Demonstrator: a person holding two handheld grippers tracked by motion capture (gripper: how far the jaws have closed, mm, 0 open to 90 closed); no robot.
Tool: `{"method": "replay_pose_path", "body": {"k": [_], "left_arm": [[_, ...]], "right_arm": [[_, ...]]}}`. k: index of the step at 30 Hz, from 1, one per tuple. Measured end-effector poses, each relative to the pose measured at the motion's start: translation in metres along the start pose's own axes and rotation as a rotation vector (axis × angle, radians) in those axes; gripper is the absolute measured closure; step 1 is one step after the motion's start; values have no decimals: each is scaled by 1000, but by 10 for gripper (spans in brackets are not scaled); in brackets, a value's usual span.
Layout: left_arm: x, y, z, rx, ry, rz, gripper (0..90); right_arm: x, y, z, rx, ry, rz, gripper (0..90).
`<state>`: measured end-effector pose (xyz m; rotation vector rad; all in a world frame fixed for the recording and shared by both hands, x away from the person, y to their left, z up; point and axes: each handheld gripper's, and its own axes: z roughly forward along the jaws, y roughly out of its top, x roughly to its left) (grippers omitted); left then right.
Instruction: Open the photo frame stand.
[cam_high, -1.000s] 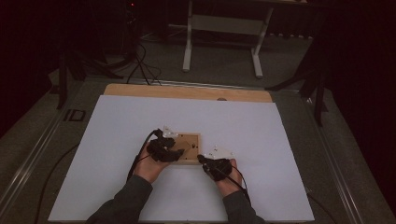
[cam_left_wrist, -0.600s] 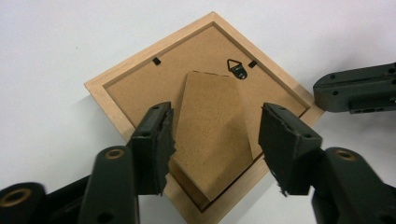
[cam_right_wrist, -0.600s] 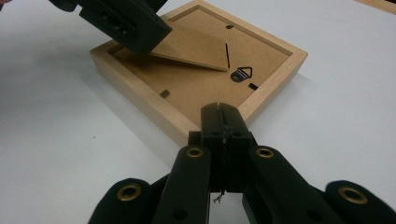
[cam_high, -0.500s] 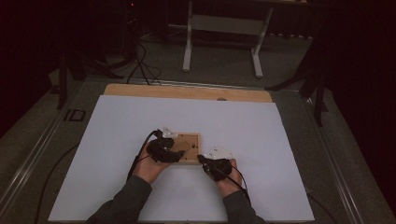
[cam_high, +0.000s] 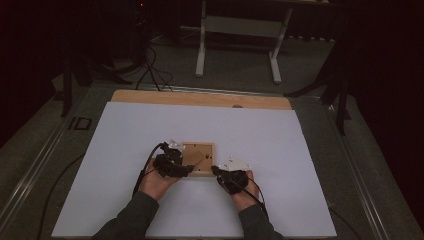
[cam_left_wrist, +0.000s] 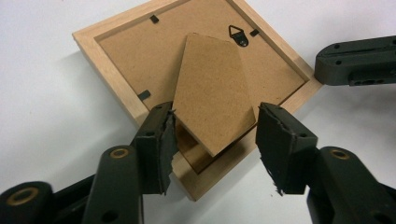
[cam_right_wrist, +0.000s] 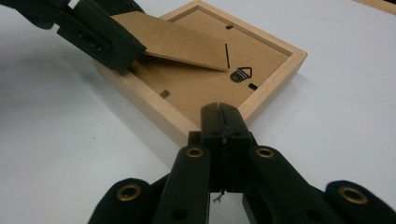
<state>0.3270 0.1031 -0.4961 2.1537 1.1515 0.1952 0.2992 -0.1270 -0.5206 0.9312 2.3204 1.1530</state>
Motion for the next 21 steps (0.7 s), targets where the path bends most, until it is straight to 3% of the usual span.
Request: {"method": "replay_pose_path", "body": {"k": [7,13,16,21], "left_arm": [[4,2,-4,-1,-33,-45,510],[4,11,-13,-65,-105,-93,515],[4,14,-11,-54,-105,-93,509],[7,17,-5,-41,-148,-149,499]], "right_arm": [[0,0,0,-2,1,1,896],[0,0,0,-3,-1,-1,895],[0,0,0,-1,-1,1,895],[-1,0,0,-3,0,-3,892]]}}
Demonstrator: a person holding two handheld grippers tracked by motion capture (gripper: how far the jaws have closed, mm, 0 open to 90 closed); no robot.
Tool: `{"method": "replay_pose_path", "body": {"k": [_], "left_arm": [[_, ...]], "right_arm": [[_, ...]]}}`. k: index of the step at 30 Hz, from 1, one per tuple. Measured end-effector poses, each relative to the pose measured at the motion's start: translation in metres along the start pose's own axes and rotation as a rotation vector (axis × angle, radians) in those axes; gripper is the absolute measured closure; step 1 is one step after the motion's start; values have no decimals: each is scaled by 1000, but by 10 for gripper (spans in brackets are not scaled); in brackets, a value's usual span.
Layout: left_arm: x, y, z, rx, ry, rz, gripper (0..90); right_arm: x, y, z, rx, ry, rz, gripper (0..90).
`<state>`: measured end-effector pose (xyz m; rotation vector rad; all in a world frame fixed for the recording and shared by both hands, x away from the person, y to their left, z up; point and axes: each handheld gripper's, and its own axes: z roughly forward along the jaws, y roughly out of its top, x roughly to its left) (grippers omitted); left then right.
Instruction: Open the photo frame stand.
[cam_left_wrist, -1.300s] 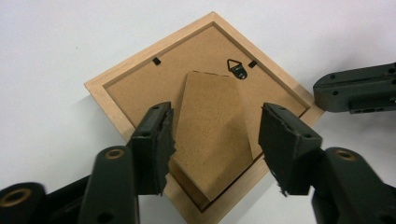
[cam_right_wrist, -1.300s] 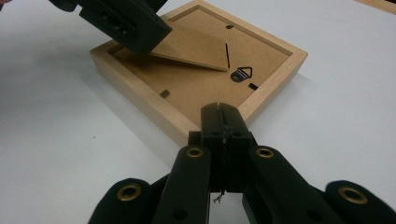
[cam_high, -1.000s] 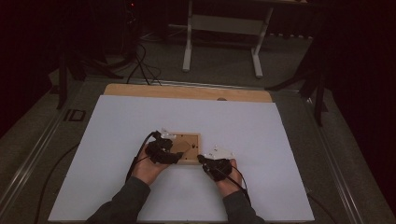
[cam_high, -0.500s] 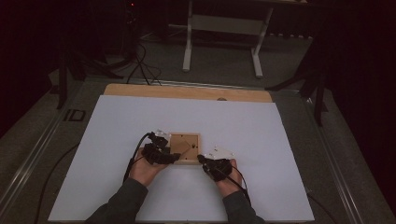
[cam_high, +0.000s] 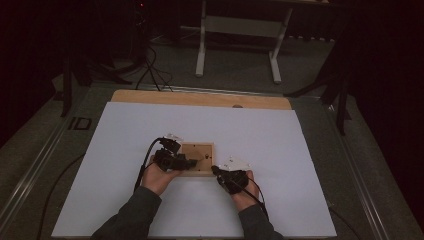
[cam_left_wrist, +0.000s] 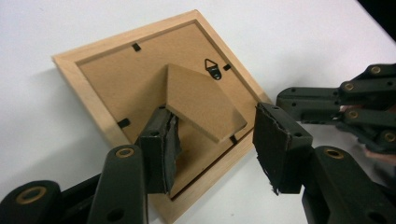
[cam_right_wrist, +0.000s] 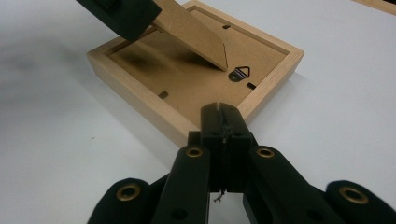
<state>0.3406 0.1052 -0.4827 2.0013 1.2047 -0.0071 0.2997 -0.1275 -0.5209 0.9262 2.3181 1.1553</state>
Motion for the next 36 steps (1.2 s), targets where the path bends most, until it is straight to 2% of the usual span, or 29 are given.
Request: {"method": "replay_pose_path", "body": {"k": [1,3,6,13,15,21,26,36], "left_arm": [[2,1,0,-3,-15,-23,498],[3,2,1,2,-20,-39,496],[3,3,2,17,-20,-42,498],[8,4,3,22,-40,-90,536],[12,5,3,26,-68,-118,564],[13,5,4,41,-81,-126,605],[13,4,4,46,-66,-118,638],[9,4,3,16,-48,-100,703]], "right_arm": [[0,0,0,0,0,0,893],[0,0,0,0,1,0,892],[0,0,0,0,-1,0,891],[0,0,0,0,-1,0,883],[0,0,0,0,-2,1,883],[0,0,0,0,-3,1,879],[0,0,0,-1,-5,5,851],[1,0,-1,-1,4,0,793]]}}
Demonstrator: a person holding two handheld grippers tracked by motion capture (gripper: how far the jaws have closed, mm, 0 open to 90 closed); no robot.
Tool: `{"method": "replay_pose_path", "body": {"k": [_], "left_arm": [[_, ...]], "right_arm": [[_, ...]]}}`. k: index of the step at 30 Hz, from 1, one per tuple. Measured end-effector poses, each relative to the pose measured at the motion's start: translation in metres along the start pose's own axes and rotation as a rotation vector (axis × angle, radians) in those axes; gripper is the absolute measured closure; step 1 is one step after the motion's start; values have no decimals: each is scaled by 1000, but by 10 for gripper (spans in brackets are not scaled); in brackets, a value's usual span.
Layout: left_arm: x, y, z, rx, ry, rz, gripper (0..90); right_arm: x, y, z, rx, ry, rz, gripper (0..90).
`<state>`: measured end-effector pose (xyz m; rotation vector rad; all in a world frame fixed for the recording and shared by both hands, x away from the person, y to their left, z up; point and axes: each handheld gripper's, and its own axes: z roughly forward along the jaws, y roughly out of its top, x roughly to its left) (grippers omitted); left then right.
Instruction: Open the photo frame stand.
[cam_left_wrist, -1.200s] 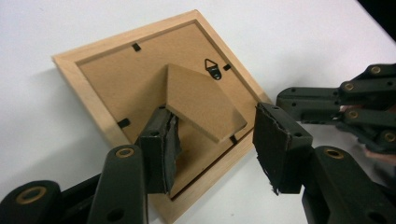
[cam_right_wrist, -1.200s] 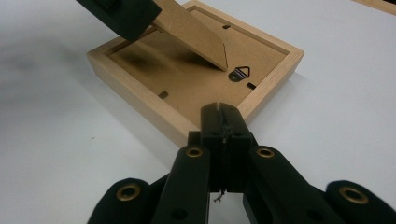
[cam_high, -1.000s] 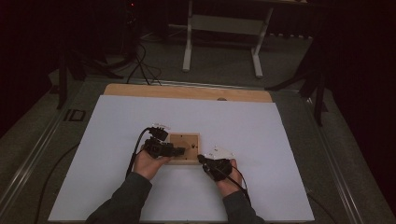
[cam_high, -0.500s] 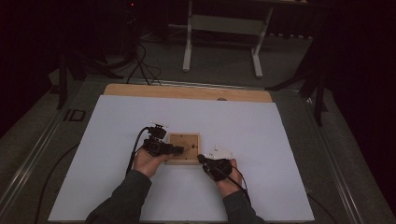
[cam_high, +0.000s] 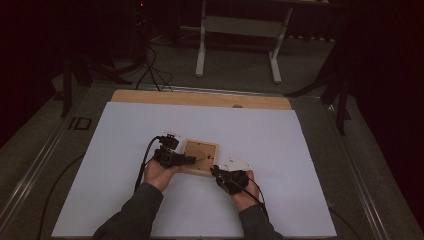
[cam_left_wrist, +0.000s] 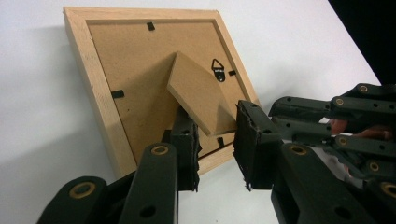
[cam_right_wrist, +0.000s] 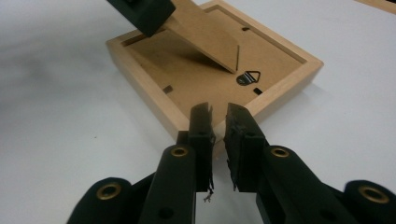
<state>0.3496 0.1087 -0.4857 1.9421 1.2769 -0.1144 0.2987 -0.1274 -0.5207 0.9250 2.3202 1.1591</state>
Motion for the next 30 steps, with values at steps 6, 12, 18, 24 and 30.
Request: {"method": "replay_pose_path", "body": {"k": [6,12,18,24,30], "left_arm": [[1,0,-1,4,-8,1,719],[3,2,0,3,-15,-13,683],[8,5,-3,-18,-43,-53,610],[11,8,-1,-5,-46,-65,614],[13,10,1,-1,-67,-92,640]], "right_arm": [[0,0,0,0,4,1,788],[0,0,0,1,10,1,799],[0,0,0,-1,13,5,800],[0,0,0,0,12,5,800],[-1,0,0,-1,14,5,799]]}}
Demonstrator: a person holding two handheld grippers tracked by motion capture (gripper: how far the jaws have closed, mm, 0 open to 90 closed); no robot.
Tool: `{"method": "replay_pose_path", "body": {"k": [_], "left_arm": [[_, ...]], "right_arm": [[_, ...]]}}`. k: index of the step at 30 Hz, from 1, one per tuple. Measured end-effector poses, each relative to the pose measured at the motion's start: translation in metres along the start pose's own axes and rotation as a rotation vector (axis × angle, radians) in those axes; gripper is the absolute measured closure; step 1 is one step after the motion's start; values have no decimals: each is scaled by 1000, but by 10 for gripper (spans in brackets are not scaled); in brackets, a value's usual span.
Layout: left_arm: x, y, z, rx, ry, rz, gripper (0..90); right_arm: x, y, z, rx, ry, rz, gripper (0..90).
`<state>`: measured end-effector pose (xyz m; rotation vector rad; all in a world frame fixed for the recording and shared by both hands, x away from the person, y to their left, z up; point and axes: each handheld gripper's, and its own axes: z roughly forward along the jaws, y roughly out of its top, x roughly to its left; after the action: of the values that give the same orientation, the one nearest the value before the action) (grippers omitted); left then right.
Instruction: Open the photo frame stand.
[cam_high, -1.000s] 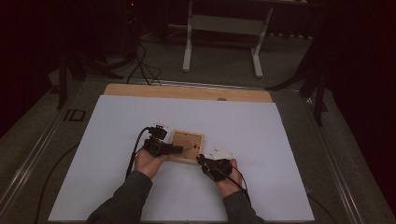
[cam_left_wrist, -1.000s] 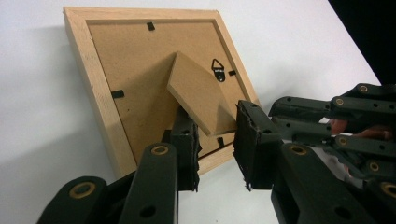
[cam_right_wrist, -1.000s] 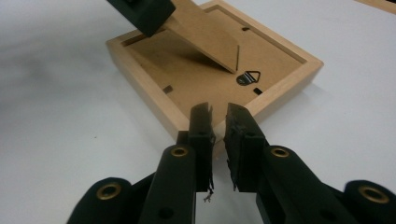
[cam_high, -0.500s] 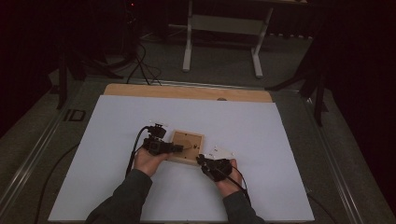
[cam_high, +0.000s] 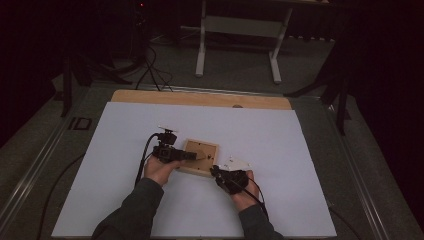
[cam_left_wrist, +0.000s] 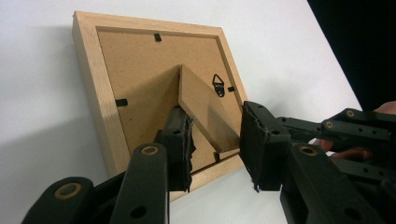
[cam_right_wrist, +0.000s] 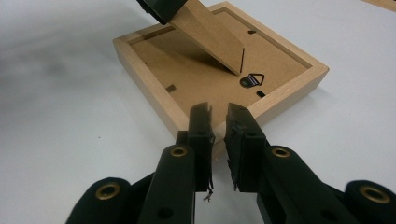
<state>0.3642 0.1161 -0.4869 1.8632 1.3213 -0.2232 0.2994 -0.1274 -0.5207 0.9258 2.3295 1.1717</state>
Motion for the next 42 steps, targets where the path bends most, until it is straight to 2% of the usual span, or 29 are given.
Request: {"method": "replay_pose_path", "body": {"k": [8,10,18,26,32,33,36,42], "left_arm": [[2,2,1,-5,-6,-11,588],[1,2,2,-2,12,0,611],[1,2,3,-11,15,-8,649],[-3,0,2,-25,20,9,667],[-7,-1,1,-34,26,39,682],[-9,-3,0,-43,28,67,684],[-11,-6,-1,-57,28,80,694],[-19,-12,-5,-79,42,132,704]], "right_arm": [[0,0,0,1,-1,-2,799],[0,0,0,1,0,-2,799],[0,0,0,1,-2,-5,795],[-2,0,-1,3,-4,2,684],[-4,0,-1,8,-4,6,639],[-4,0,-2,10,-6,10,618],[-6,0,-3,3,-3,22,592],[-14,1,-8,-8,-4,41,564]]}}
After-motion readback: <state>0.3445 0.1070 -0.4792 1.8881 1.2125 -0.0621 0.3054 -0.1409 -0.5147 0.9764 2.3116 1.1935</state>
